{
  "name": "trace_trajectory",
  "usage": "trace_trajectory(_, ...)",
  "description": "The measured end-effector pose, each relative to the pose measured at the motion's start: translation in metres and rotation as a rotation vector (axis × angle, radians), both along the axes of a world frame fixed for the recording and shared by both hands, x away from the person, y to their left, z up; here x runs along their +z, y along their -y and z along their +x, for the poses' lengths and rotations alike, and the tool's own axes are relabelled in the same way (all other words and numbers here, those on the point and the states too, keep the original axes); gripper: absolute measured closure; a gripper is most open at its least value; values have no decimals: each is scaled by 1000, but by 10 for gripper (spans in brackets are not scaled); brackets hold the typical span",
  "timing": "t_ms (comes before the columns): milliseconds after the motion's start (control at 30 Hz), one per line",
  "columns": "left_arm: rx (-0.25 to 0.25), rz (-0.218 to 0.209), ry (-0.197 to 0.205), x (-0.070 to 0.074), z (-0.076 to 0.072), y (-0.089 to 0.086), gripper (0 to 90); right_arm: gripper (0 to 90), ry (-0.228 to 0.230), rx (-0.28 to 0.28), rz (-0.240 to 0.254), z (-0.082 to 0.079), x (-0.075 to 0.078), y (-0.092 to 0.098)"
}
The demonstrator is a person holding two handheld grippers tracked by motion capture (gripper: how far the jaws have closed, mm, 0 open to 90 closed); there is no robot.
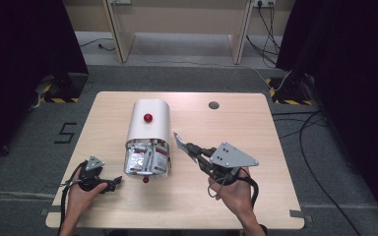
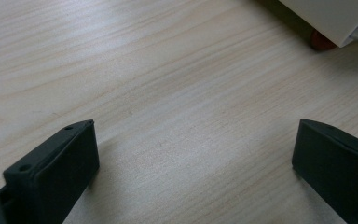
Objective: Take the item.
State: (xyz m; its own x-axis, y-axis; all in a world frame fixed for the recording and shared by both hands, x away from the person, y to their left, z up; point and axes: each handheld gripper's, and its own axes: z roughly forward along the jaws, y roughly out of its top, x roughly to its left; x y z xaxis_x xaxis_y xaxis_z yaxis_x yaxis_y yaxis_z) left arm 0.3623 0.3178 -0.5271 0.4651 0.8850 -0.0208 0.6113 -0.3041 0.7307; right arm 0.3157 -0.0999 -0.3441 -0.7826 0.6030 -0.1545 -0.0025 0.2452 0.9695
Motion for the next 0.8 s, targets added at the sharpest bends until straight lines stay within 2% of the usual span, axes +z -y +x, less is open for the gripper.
trace_trajectory(300, -3, 4, -2, 0, 0, 0, 0, 900, -43, -79, 5, 14, -18, 25)
trace_trajectory(567, 1, -2, -1, 0, 0, 0, 0, 900, -68, -116, -4, 25, -30, 33)
trace_trajectory(800, 1, -2, -1, 0, 0, 0, 0, 900, -81, -126, -13, 29, -36, 34)
